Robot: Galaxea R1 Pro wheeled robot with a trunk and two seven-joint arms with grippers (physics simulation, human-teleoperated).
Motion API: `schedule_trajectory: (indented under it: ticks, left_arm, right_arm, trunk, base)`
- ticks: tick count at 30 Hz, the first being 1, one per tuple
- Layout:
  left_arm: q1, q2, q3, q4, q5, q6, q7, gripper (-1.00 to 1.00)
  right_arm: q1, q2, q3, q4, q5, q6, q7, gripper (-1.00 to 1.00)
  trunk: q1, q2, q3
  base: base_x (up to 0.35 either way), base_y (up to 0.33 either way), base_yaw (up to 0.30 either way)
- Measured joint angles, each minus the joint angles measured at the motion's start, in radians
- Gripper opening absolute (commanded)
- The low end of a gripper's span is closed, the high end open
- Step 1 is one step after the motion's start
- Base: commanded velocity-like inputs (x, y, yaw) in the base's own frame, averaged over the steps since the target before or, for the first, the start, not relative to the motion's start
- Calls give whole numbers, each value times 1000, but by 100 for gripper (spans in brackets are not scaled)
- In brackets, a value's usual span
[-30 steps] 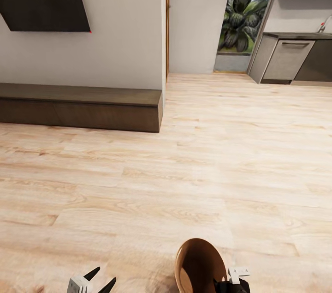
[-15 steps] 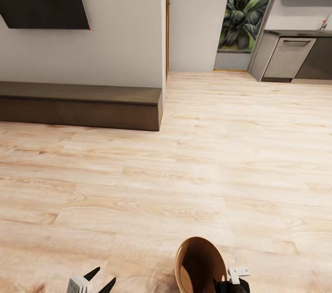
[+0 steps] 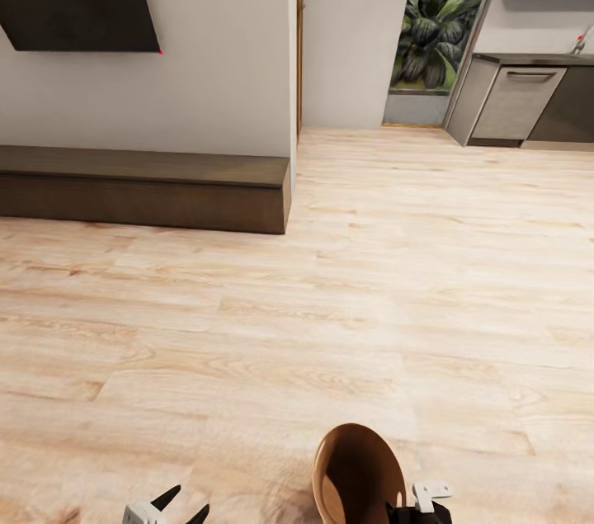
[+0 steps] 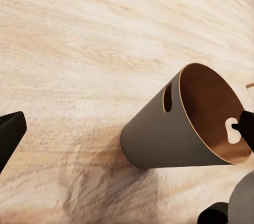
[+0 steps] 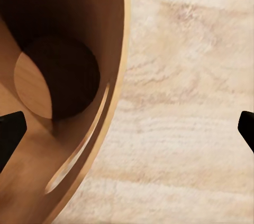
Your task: Put the three can of soda from the living room inside the tash can in the kitchen.
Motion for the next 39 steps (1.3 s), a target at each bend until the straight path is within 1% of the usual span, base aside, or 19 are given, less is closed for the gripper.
schedule_trajectory:
  ticks: [23, 27, 32, 33, 39]
  left_arm:
    - [0, 0, 0, 0, 0, 0, 0, 100]
    - [22, 21, -13, -22, 3, 22, -15, 100]
    - [45, 28, -17, -50, 3, 50, -23, 100]
    - [47, 29, -17, -123, 4, 170, -23, 100]
    - [48, 29, -18, -131, 4, 179, -25, 100]
  right_arm:
    - [0, 0, 0, 0, 0, 0, 0, 100]
    - [2, -2, 10, -23, 2, 16, 6, 100]
    - [2, -2, 14, -51, 3, 44, 8, 100]
    - [2, -3, 15, -113, 3, 118, 9, 100]
    - [2, -3, 16, -120, 3, 124, 9, 100]
  trunk:
    - [0, 0, 0]
    - [0, 0, 0]
    - [0, 0, 0]
    - [0, 0, 0]
    - [0, 0, 0]
  base:
    - [0, 0, 0]
    - [0, 0, 0]
    - [0, 0, 0]
    - [0, 0, 0]
    - [0, 0, 0]
